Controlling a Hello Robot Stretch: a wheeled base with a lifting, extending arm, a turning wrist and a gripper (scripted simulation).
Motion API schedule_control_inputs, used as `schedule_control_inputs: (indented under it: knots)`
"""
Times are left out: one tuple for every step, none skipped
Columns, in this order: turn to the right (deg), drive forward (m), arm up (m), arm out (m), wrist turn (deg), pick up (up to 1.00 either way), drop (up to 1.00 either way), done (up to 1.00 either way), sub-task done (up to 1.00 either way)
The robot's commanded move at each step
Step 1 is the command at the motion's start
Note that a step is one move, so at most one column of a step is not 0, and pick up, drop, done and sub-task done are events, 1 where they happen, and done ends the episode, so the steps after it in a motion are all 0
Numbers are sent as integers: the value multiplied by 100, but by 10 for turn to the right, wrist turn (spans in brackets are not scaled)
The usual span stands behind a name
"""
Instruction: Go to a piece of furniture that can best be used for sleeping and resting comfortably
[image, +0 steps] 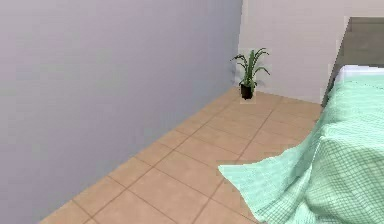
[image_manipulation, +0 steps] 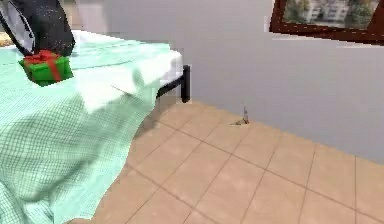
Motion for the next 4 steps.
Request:
schedule_control_inputs:
  knots:
    - [0, 70, 0, 0, 0, 0, 0, 0, 0]
    - [450, 0, 0, 0, 0, 0, 0, 0, 0]
    - [240, 0, 0, 0, 0, 0, 0, 0, 0]
    - [0, 0, 0, 0, 0, 0, 0, 100, 0]
